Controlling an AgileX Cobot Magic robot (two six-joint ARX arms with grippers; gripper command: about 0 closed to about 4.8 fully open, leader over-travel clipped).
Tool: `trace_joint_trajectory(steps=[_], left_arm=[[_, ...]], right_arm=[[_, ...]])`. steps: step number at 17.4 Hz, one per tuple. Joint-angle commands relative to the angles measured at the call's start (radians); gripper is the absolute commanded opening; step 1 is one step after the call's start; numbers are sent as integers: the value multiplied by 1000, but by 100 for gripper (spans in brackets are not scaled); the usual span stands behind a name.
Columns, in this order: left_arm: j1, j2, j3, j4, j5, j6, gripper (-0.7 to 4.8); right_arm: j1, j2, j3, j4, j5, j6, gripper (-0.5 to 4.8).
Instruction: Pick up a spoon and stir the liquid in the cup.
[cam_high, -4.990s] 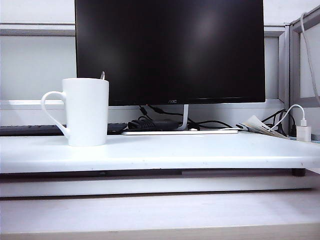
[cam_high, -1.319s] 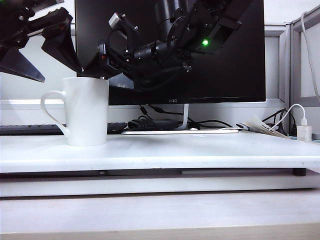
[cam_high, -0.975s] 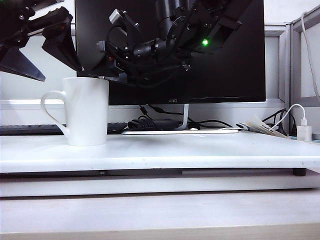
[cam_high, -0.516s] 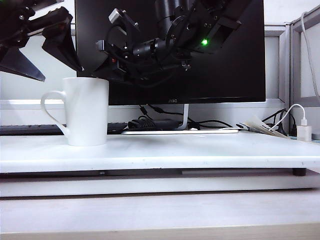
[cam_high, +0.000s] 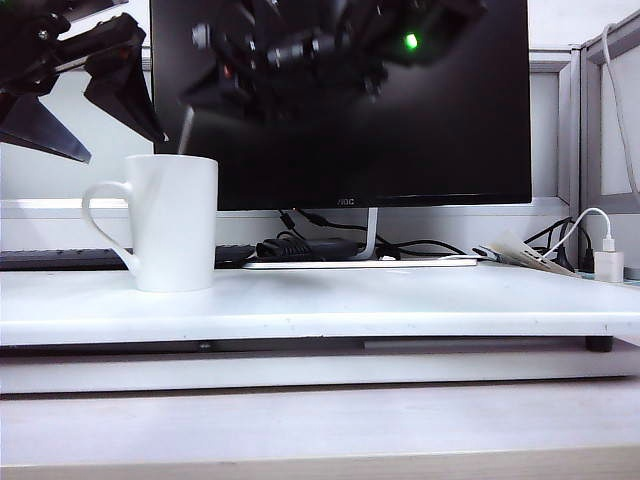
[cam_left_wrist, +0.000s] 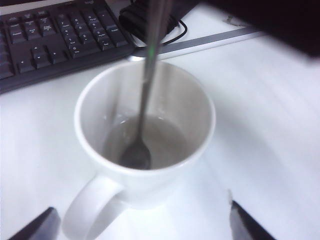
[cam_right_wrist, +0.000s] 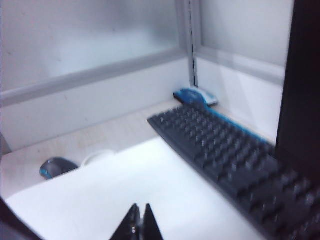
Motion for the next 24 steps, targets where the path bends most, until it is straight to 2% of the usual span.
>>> trace_joint_trajectory(steps=[1, 5, 10, 14, 16, 18, 19, 22, 24], left_arm=[[-1, -9, 6, 1, -3, 39, 479], [0, -54, 6, 13, -79, 114, 479], [0, -135, 6, 13, -116, 113, 479], [0, -134, 6, 14, -116, 113, 479], [0, -133, 6, 14, -116, 112, 479], [0, -133, 6, 13, -115, 111, 479], [0, -133, 6, 13, -115, 109, 479], [0, -133, 6, 13, -115, 109, 479], [0, -133, 6, 12, -115, 109, 479]], right_arm=[[9, -6, 30, -29, -37, -41, -6], [8, -5, 30, -146, -37, -185, -6], [9, 19, 30, -140, -44, -242, -5], [13, 16, 30, -224, -121, -265, -6], [13, 14, 30, -307, -60, -304, -6], [14, 14, 30, -346, 88, -366, -6], [16, 14, 30, -323, 126, -372, -6], [21, 14, 30, -235, 126, -369, -6], [34, 15, 30, -169, 82, -363, -6]])
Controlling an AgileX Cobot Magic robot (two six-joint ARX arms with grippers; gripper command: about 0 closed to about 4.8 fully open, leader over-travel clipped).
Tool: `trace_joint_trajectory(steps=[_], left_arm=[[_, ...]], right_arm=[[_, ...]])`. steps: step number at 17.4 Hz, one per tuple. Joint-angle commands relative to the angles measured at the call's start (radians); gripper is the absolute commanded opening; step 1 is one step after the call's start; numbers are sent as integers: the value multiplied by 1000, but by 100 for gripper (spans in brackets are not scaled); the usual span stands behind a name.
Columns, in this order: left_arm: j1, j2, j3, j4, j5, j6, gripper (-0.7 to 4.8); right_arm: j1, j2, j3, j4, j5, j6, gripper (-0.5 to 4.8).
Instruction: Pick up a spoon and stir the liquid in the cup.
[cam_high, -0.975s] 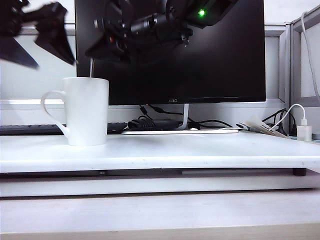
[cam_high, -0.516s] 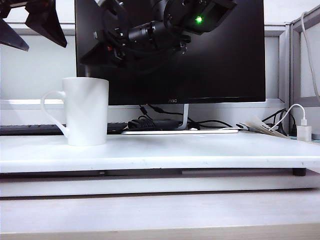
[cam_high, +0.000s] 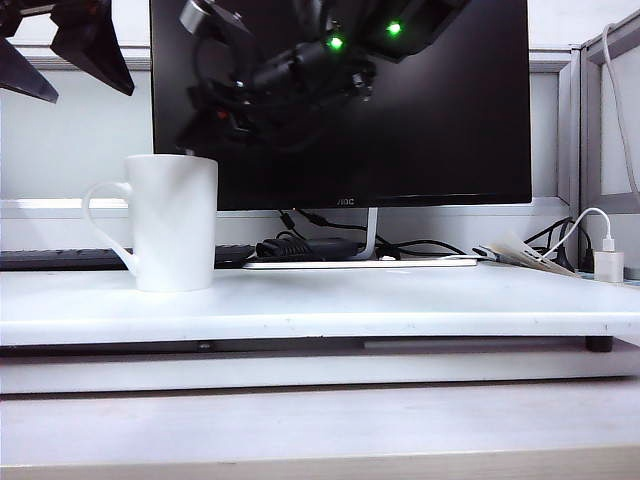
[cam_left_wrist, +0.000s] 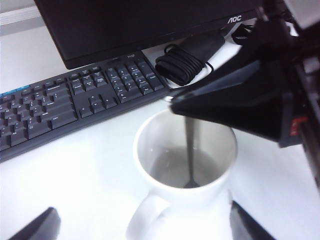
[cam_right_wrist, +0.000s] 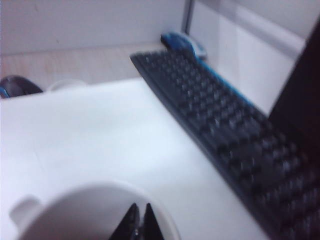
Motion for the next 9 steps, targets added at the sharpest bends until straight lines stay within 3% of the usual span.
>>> trace_joint_trajectory(steps=[1, 4, 6, 8, 9], left_arm=[[0, -1, 6, 11, -3, 0, 479], [-1, -1, 6, 10, -3, 0, 479], [0, -1, 6, 9, -3, 0, 479], [-1, -1, 6, 8, -3, 0, 479], [-1, -1, 6, 6, -3, 0, 479]], right_arm=[[13, 0, 0, 78, -74, -1, -6], [24, -3, 0, 23, -174, 13, -6], [24, -12, 0, -40, -179, 11, -6], [21, -24, 0, -127, -107, -21, -6], [21, -34, 0, -196, -12, -71, -6]])
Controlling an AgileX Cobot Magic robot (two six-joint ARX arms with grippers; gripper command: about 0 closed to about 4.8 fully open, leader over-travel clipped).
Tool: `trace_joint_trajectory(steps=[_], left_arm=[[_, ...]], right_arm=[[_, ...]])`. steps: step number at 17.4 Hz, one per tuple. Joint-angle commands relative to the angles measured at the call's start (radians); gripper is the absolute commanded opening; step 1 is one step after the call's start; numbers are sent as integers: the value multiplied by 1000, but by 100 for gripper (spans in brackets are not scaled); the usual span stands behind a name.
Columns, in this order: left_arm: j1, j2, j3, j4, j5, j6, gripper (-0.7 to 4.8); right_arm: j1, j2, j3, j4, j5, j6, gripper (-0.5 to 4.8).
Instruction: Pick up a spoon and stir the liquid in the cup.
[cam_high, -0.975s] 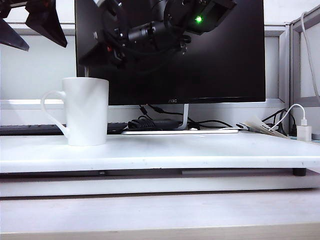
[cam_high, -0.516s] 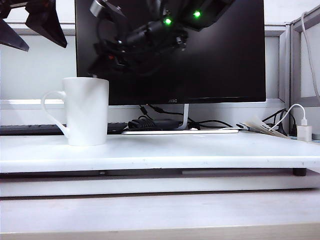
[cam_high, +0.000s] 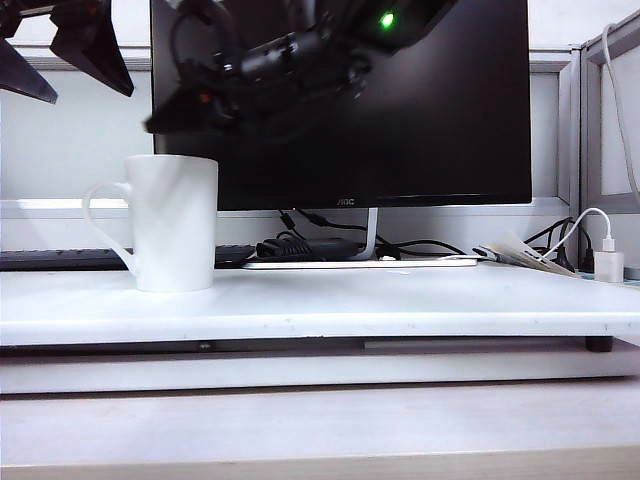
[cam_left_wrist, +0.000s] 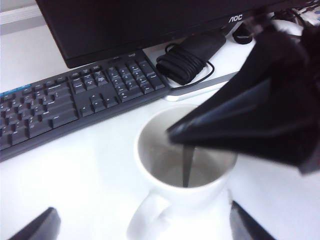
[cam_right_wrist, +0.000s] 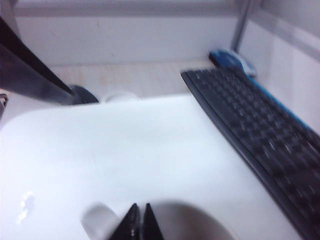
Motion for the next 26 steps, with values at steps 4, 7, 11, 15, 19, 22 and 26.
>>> trace_joint_trajectory(steps=[4, 7, 11, 15, 19, 22, 26], left_arm=[[-1, -2, 6, 5, -3, 0, 479], [-1, -2, 6, 5, -3, 0, 479], [-1, -2, 6, 6, -3, 0, 479], [-1, -2, 6, 6, -3, 0, 479], [-1, -2, 6, 5, -3, 0, 479], [-1, -2, 6, 5, -3, 0, 479], [-1, -2, 6, 5, -3, 0, 479]], right_arm=[[-5, -21, 0, -87, 278, -87, -6], [-4, -21, 51, -35, 249, -55, -5], [-2, -21, 120, -77, 110, -51, -6], [-3, -21, 123, -176, -19, -50, -6], [-8, -21, 123, -336, 67, -90, -6], [-7, -21, 123, -320, 240, -99, -6], [-6, -21, 124, -150, 249, -56, -6]])
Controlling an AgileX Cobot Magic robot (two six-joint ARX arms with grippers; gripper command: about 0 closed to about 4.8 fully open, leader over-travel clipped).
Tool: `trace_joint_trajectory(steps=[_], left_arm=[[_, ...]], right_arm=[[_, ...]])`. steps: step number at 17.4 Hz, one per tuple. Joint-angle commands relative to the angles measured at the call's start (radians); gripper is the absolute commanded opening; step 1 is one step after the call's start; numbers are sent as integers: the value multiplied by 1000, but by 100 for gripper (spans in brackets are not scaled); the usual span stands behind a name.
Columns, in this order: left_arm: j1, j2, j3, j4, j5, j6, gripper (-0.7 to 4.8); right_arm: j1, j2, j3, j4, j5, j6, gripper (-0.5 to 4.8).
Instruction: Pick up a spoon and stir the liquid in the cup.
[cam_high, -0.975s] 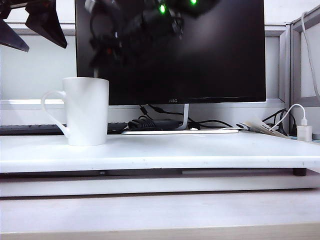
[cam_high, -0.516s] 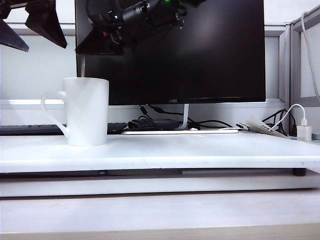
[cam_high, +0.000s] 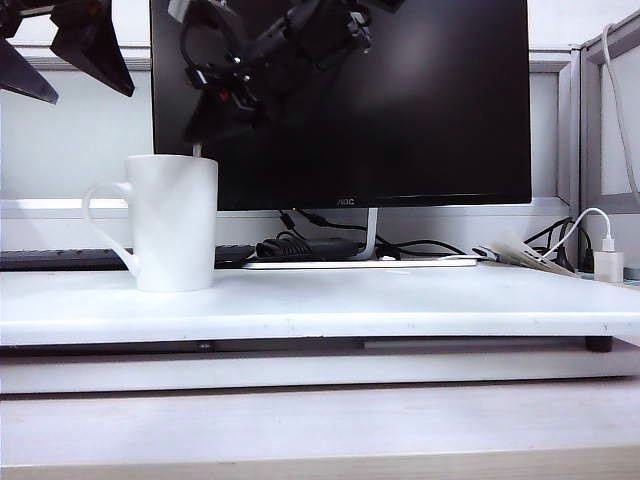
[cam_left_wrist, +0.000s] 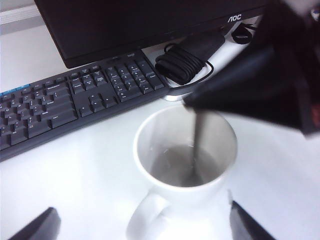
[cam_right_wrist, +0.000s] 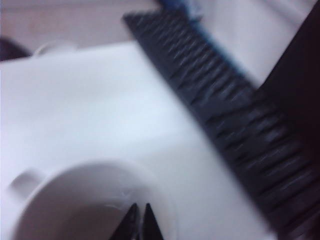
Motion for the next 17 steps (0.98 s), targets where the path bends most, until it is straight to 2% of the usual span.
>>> trace_joint_trajectory(steps=[1, 3, 9, 11, 12, 15, 17], left_arm=[[0, -2, 6, 6, -3, 0, 479], [0, -2, 6, 6, -3, 0, 479], [0, -2, 6, 6, -3, 0, 479], [0, -2, 6, 6, -3, 0, 479], [0, -2, 6, 6, -3, 0, 479], [0, -2, 6, 6, -3, 0, 479], [0, -2, 6, 6, -3, 0, 479]], right_arm=[[-3, -3, 3, 146, -63, 55, -6], [-2, -3, 3, 185, -169, 80, -6], [-6, -3, 3, 22, -247, 71, -6], [-14, -3, 3, -58, -210, 45, -6], [-15, -3, 3, -76, -127, 45, -6], [-22, -3, 4, -54, 24, 46, -6], [-21, -3, 4, 8, 21, 47, -6]])
